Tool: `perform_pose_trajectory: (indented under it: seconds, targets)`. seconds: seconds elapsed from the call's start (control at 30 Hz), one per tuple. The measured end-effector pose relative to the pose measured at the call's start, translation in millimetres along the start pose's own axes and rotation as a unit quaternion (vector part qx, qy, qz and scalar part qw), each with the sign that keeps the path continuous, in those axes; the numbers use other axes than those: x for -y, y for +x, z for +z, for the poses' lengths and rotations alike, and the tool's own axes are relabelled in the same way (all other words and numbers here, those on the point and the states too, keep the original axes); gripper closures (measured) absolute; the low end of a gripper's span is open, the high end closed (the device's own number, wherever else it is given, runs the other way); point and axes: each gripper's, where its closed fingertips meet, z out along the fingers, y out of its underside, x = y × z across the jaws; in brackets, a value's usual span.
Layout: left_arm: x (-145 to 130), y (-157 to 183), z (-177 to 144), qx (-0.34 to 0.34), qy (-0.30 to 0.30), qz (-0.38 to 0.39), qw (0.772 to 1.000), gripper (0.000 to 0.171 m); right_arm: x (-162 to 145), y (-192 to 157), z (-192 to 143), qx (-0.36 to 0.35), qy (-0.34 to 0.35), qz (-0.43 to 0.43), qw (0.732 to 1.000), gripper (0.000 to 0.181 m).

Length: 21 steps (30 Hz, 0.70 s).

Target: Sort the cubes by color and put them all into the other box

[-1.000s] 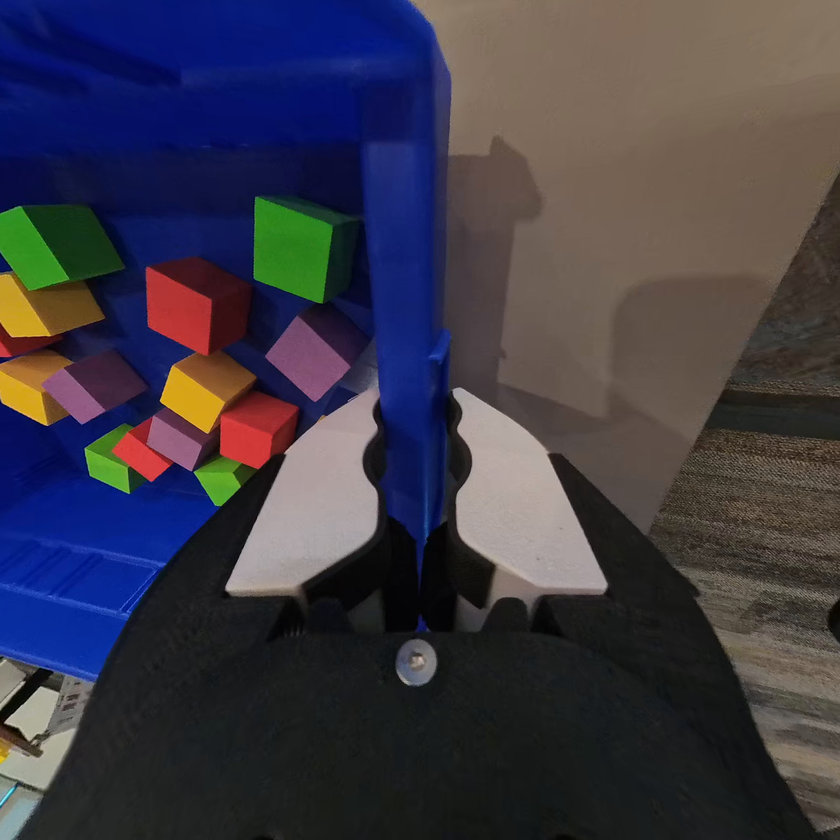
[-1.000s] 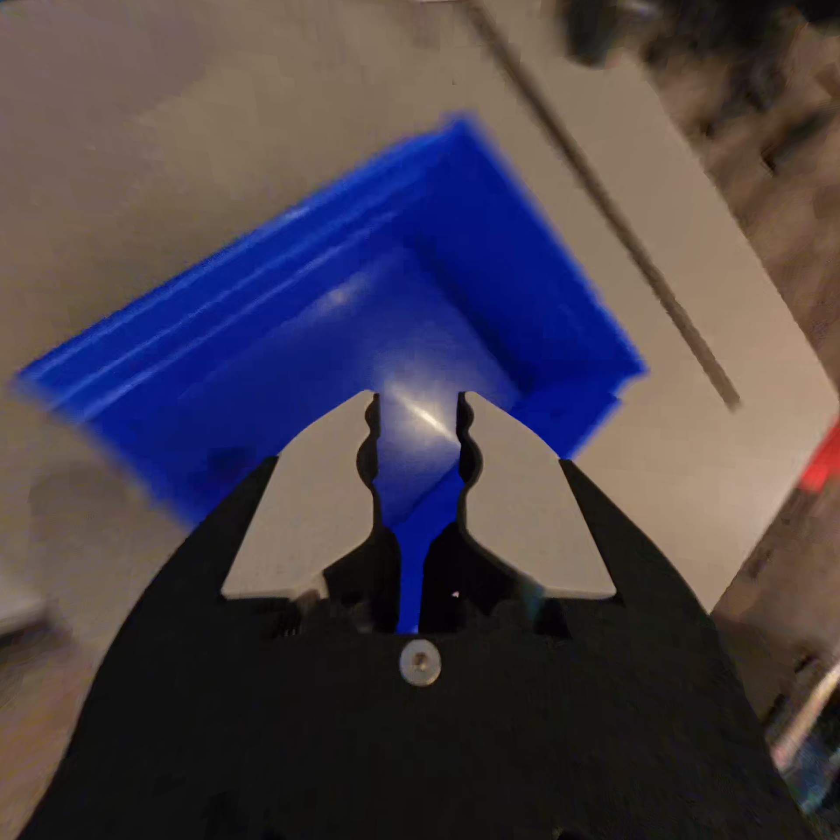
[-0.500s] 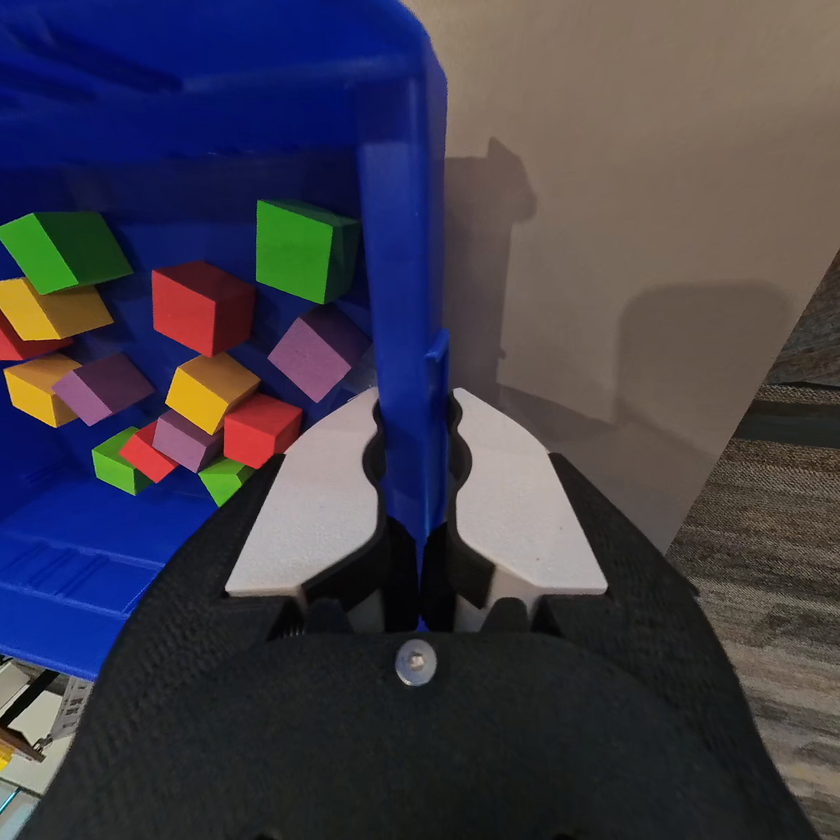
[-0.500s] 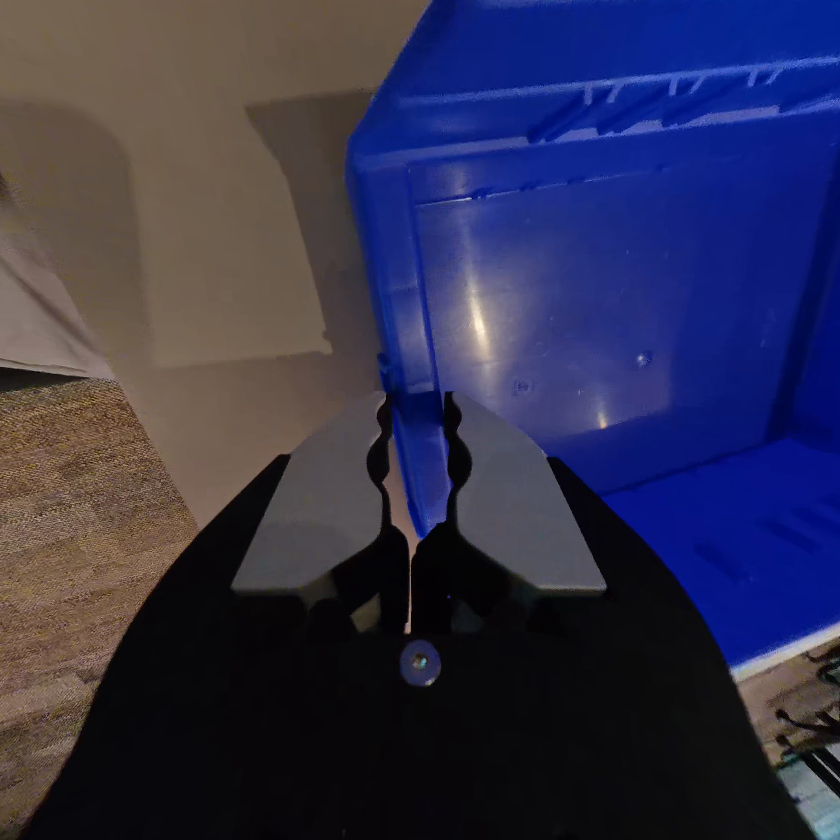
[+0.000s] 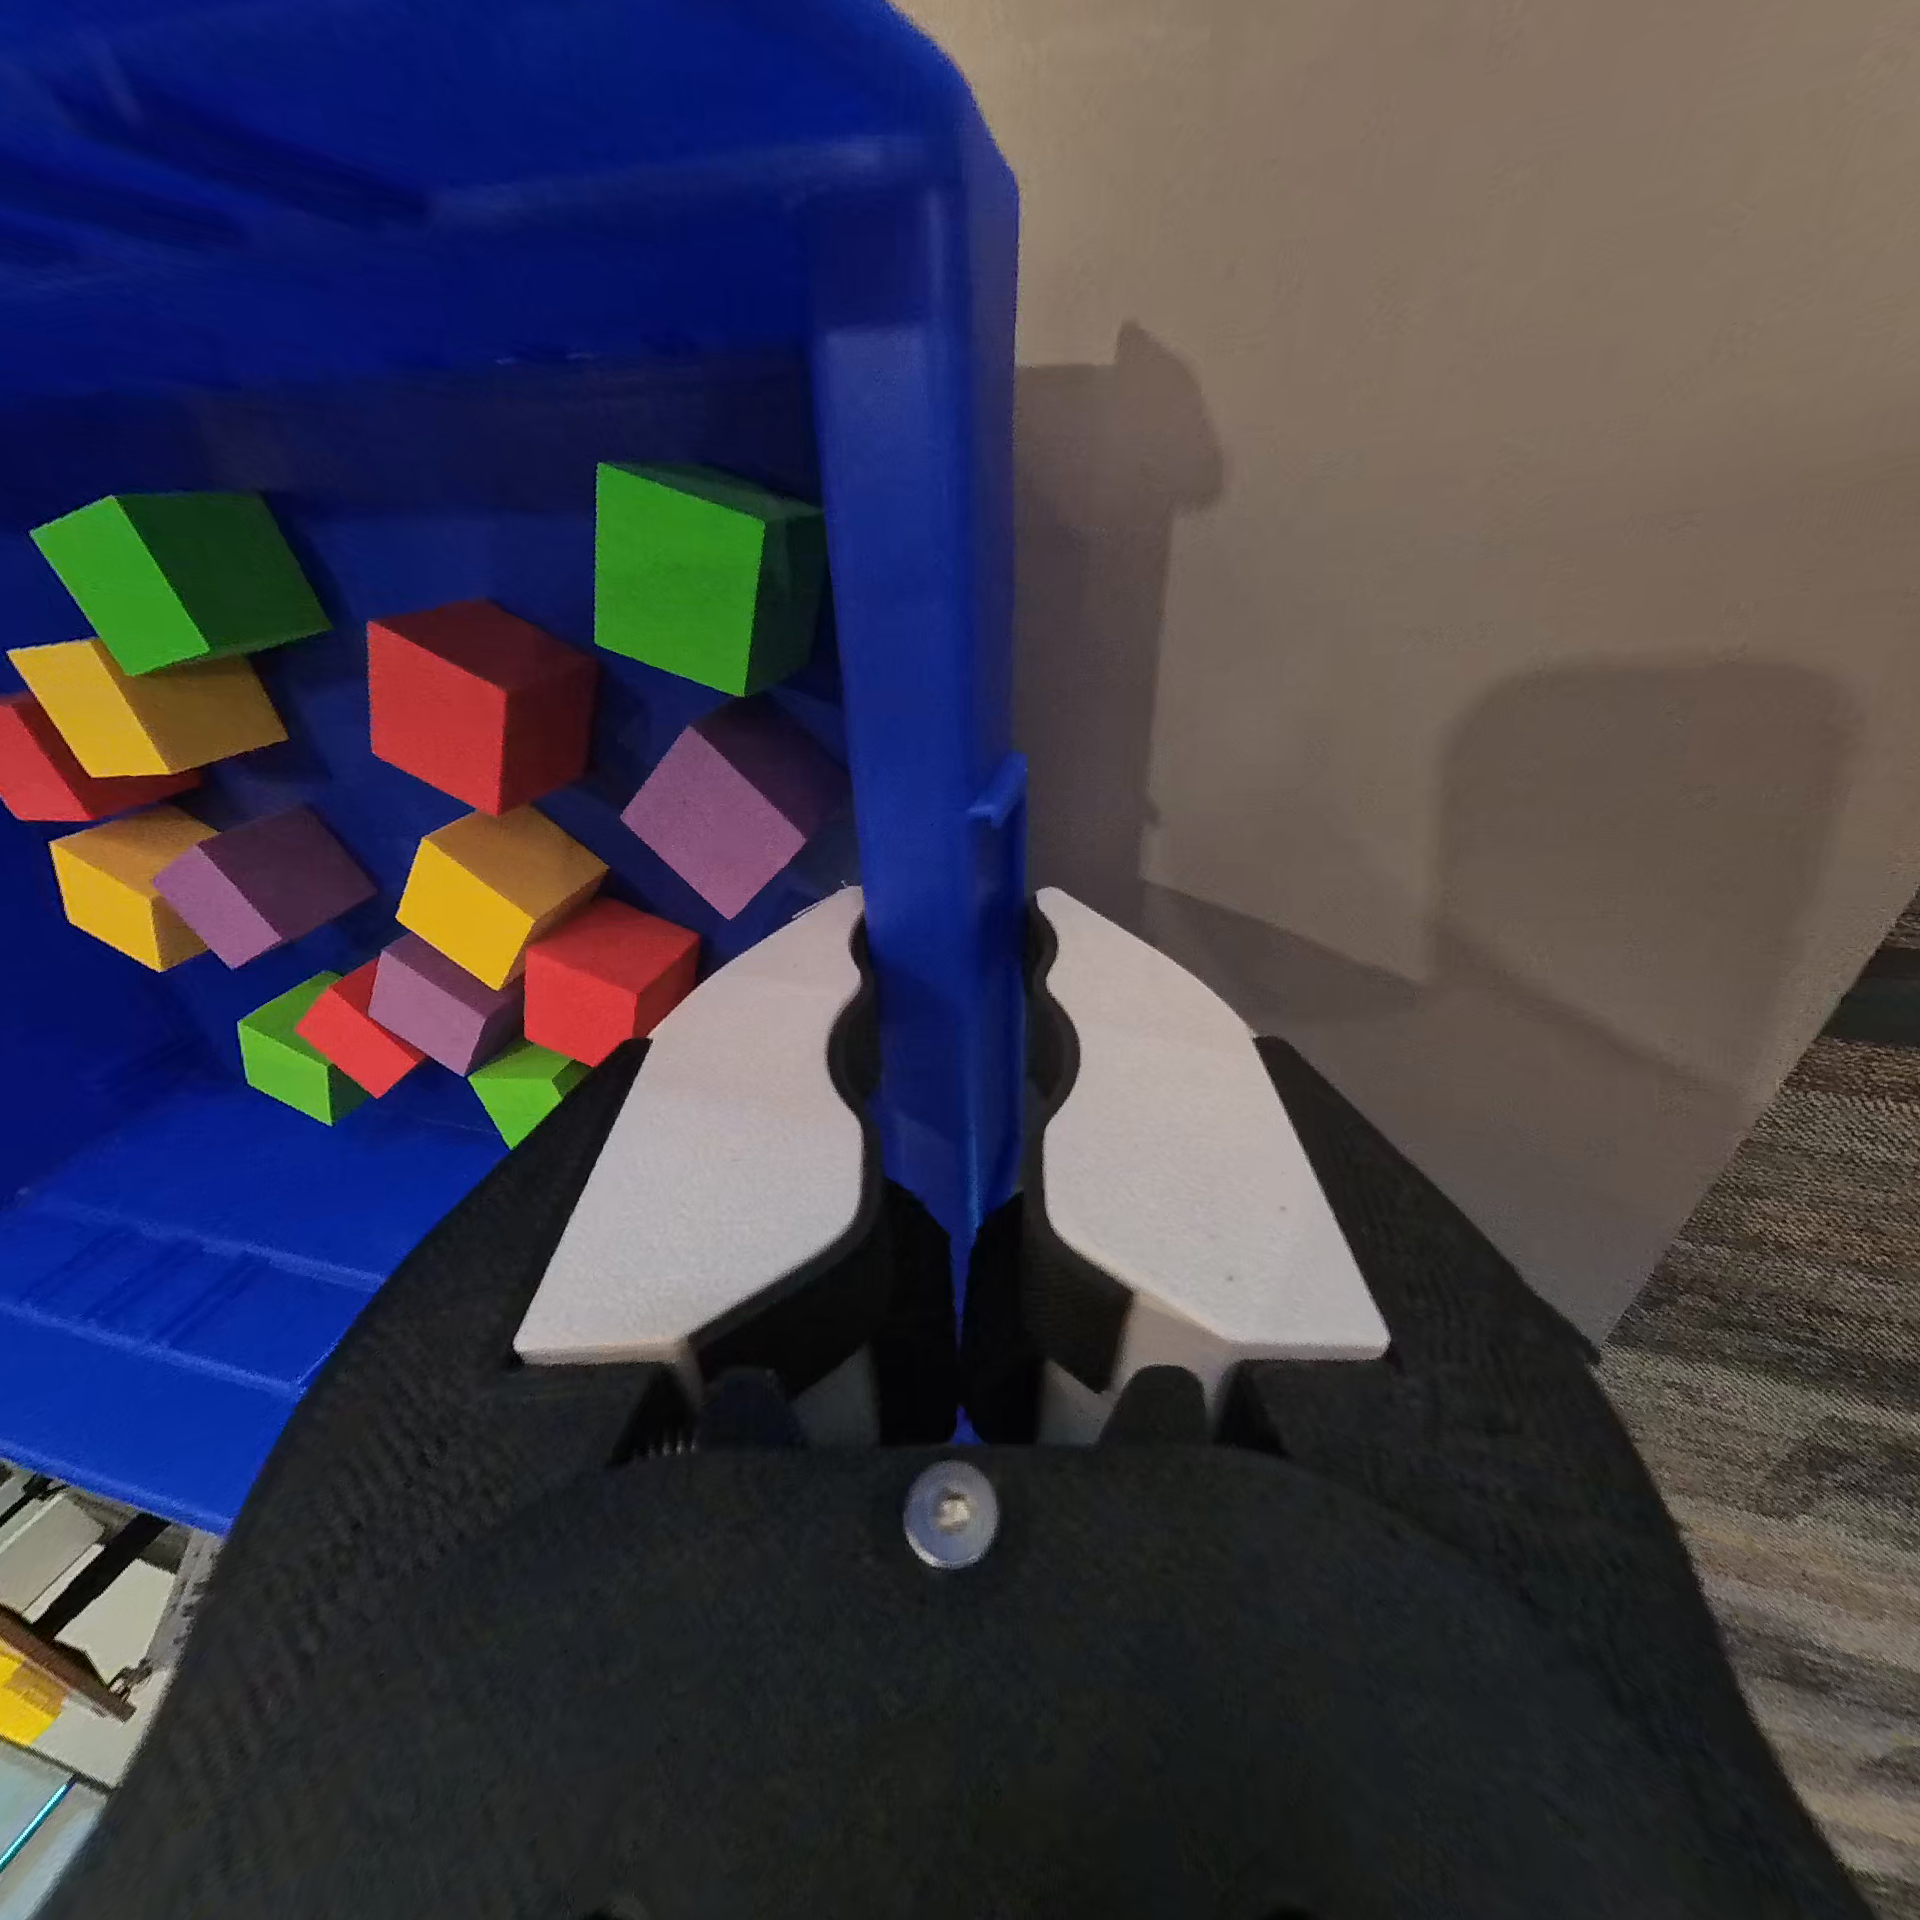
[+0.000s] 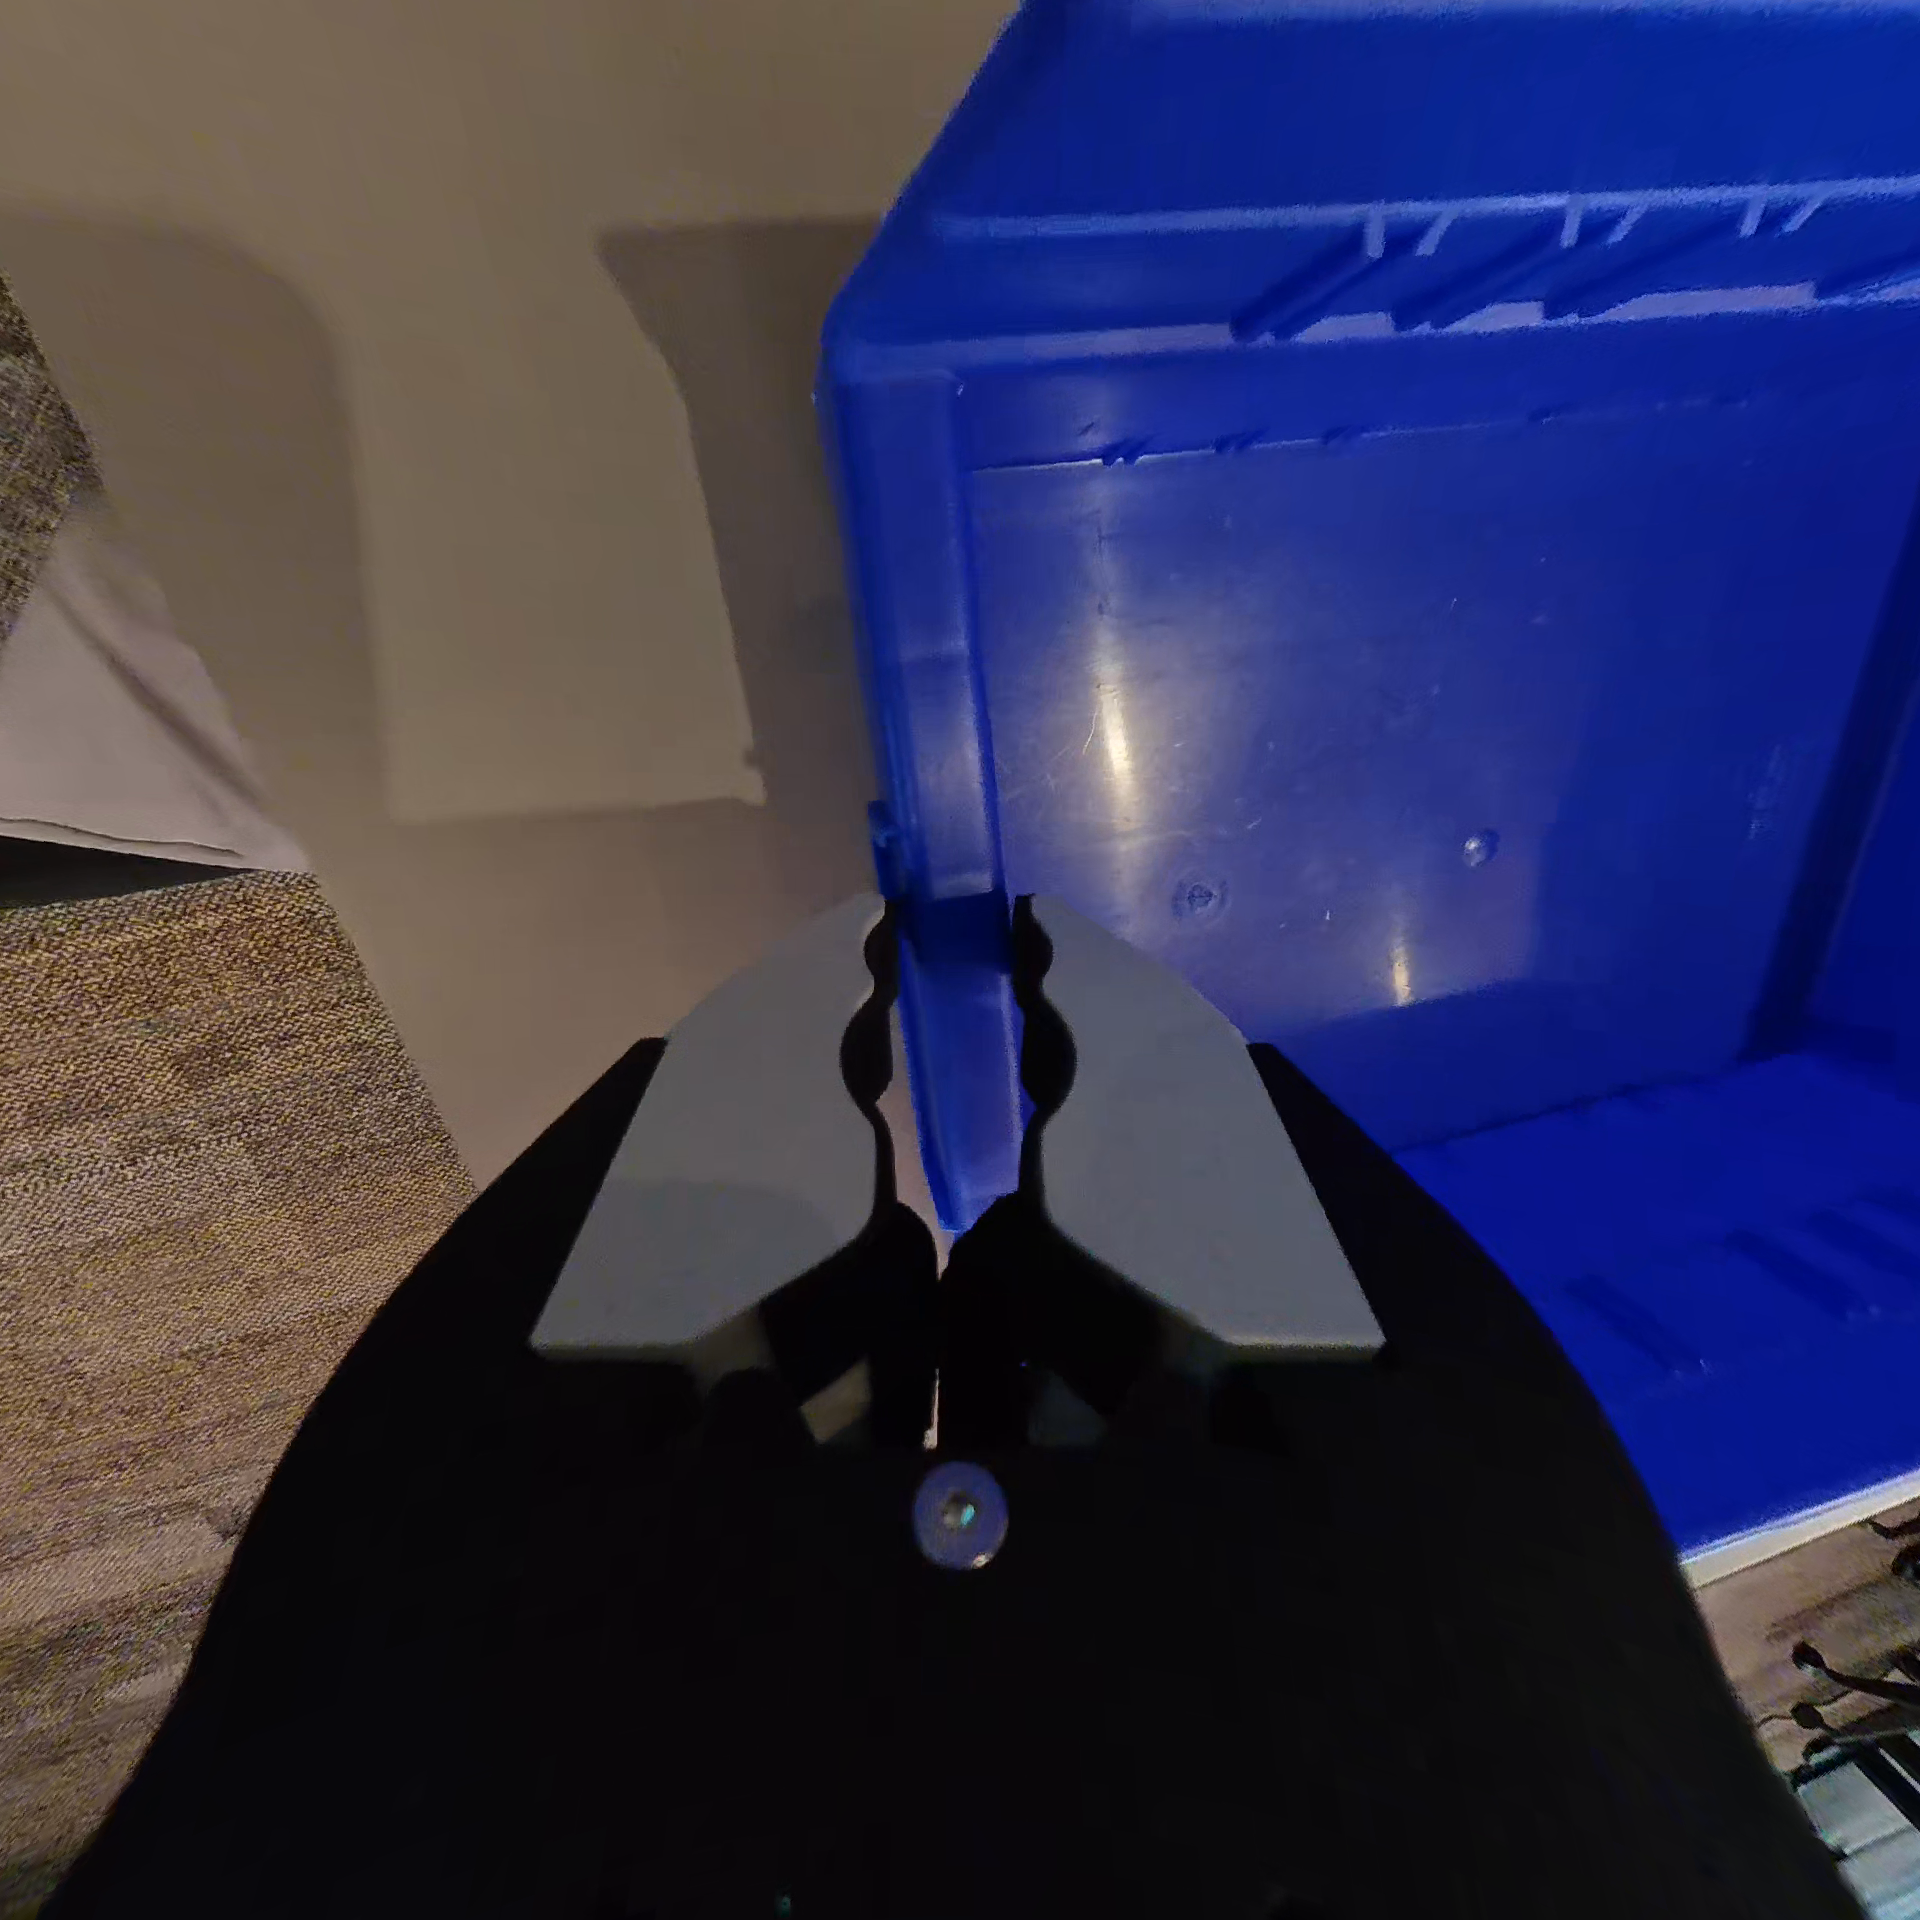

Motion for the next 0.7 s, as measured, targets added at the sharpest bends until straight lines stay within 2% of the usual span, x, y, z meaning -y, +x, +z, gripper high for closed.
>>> perform_pose_trajectory:
  seconds: [0.1,0.4,0.7]
  targets:
    - [1.5,2.3,-0.7,0.006,-0.007,0.005,1.000,0.146,0.1,-0.7,-0.1,-0.004,0.004,0.002,1.000,0.161]
    - [5.5,6.2,-1.4,0.003,0.025,-0.001,1.000,0.146,5.4,-3.7,0.4,0.005,0.035,-0.016,0.999,0.161]
    - [4.5,6.3,-5.0,0.002,0.024,-0.015,1.000,0.145,-4.0,-0.6,-3.6,-0.001,0.006,0.001,1.000,0.161]
